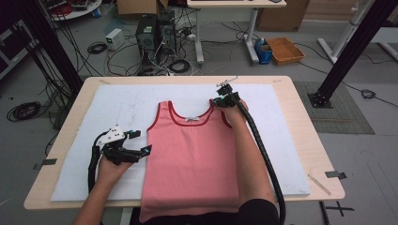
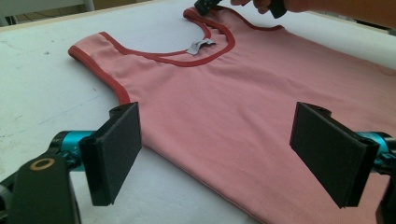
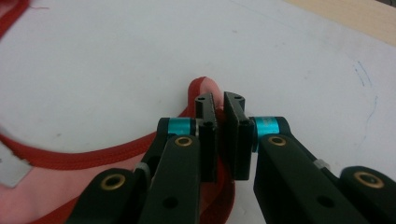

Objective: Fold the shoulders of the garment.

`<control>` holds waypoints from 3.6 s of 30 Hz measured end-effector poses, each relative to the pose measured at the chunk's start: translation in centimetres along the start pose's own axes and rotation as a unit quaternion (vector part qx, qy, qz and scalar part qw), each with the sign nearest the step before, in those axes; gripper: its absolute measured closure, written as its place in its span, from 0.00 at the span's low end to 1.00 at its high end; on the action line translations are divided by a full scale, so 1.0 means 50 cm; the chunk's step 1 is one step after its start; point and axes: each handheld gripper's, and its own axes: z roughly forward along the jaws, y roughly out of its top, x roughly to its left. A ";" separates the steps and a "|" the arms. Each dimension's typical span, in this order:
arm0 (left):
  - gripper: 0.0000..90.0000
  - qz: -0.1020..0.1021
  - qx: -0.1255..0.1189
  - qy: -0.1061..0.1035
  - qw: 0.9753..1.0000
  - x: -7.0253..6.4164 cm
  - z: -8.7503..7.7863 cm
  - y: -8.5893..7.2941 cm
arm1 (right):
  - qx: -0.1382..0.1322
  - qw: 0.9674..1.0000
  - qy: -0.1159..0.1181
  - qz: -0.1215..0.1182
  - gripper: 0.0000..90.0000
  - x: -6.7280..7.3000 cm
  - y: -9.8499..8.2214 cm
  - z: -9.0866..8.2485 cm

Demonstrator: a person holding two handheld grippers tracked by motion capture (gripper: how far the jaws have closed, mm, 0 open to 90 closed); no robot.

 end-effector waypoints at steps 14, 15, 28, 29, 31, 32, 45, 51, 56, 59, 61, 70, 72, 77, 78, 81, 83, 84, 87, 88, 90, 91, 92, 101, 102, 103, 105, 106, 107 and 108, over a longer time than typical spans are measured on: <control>0.19 -0.001 0.000 -0.002 1.000 -0.001 0.001 0.000 | -0.045 0.998 0.038 -0.038 0.95 0.041 0.004 -0.097; 0.19 -0.001 0.000 -0.003 1.000 -0.001 0.001 0.000 | -0.053 0.997 0.047 -0.041 0.95 0.049 0.000 -0.111; 0.19 0.004 0.002 -0.001 1.000 -0.002 0.001 0.000 | -0.095 0.988 0.113 -0.047 0.95 0.093 -0.081 -0.198; 0.19 0.004 0.002 -0.001 1.000 -0.002 0.001 0.000 | -0.096 0.987 0.115 -0.051 0.95 0.100 -0.088 -0.202; 0.19 0.005 0.002 0.000 1.000 -0.002 0.001 0.000 | -0.100 0.986 0.122 -0.062 0.95 0.112 -0.104 -0.211; 0.19 0.005 0.002 0.000 1.000 -0.003 0.001 0.000 | -0.099 0.985 0.126 -0.067 0.95 0.118 -0.111 -0.214; 0.19 0.005 0.003 0.001 1.000 -0.004 0.002 0.000 | -0.108 0.981 0.137 -0.079 0.93 0.153 -0.206 -0.238; 0.19 0.008 0.004 0.002 1.000 -0.004 0.002 0.000 | -0.090 0.985 0.136 -0.061 0.82 0.158 -0.273 -0.246; 0.19 0.009 0.007 0.004 1.000 -0.006 0.003 0.001 | -0.117 0.981 0.145 -0.057 0.73 0.151 -0.291 -0.272; 0.19 0.010 0.008 0.006 1.000 -0.006 0.004 0.001 | -0.133 0.979 0.145 -0.057 0.69 0.148 -0.270 -0.282; 0.19 0.010 0.009 0.007 1.000 -0.006 0.004 0.001 | -0.137 0.978 0.146 -0.064 0.69 0.150 -0.251 -0.279; 0.19 0.007 0.007 0.005 1.000 -0.005 0.004 0.001 | -0.089 0.975 0.189 -0.080 0.68 0.167 -0.204 -0.215; 0.19 0.006 0.007 0.005 1.000 -0.005 0.004 0.001 | -0.073 0.975 0.190 -0.087 0.74 0.169 -0.209 -0.206; 0.19 0.006 0.007 0.003 1.000 -0.004 0.003 0.001 | -0.054 0.974 0.196 -0.097 0.93 0.174 -0.230 -0.205; 0.19 0.006 0.007 0.004 1.000 -0.004 0.003 0.001 | -0.053 0.974 0.197 -0.097 0.95 0.175 -0.235 -0.206; 0.19 0.007 0.008 0.004 1.000 -0.004 0.003 0.001 | -0.067 0.973 0.194 -0.102 0.96 0.179 -0.247 -0.217; 0.19 0.006 0.008 0.004 1.000 -0.004 0.003 0.001 | -0.078 0.972 0.194 -0.106 0.96 0.183 -0.255 -0.230; 0.19 0.007 0.008 0.004 1.000 -0.004 0.003 0.001 | -0.085 0.971 0.192 -0.111 0.96 0.185 -0.260 -0.236; 0.19 0.004 0.007 0.005 1.000 -0.005 0.004 0.001 | -0.094 0.971 0.186 -0.120 0.96 0.196 -0.277 -0.250; 0.19 0.004 0.007 0.005 1.000 -0.005 0.004 0.001 | -0.093 0.970 0.185 -0.126 0.95 0.200 -0.282 -0.251; 0.19 0.004 0.007 0.006 1.000 -0.005 0.004 0.001 | -0.087 0.969 0.179 -0.144 0.94 0.210 -0.292 -0.252; 0.19 0.006 0.009 0.005 1.000 -0.005 0.004 0.001 | -0.085 0.969 0.176 -0.152 0.93 0.213 -0.297 -0.252; 0.19 0.007 0.009 0.006 1.000 -0.005 0.004 0.001 | -0.080 0.969 0.172 -0.158 0.92 0.216 -0.301 -0.253; 0.19 0.006 0.009 0.006 1.000 -0.005 0.004 0.001 | -0.072 0.965 0.179 -0.175 0.80 0.223 -0.326 -0.263; 0.19 0.006 0.009 0.005 1.000 -0.005 0.004 0.001 | -0.071 0.965 0.180 -0.176 0.77 0.225 -0.328 -0.266; 0.19 0.006 0.009 0.005 1.000 -0.005 0.004 0.001 | -0.072 0.964 0.183 -0.177 0.76 0.224 -0.328 -0.268; 0.19 0.007 0.009 0.005 1.000 -0.005 0.004 0.001 | -0.080 0.964 0.189 -0.172 0.72 0.222 -0.329 -0.278; 0.19 0.007 0.009 0.005 1.000 -0.005 0.004 0.001 | -0.086 0.965 0.187 -0.164 0.69 0.219 -0.330 -0.285; 0.19 0.007 0.010 0.005 1.000 -0.005 0.004 0.001 | -0.094 0.965 0.188 -0.155 0.67 0.213 -0.330 -0.292; 0.19 0.006 0.008 0.005 1.000 -0.005 0.004 0.001 | -0.105 0.966 0.187 -0.145 0.62 0.207 -0.330 -0.299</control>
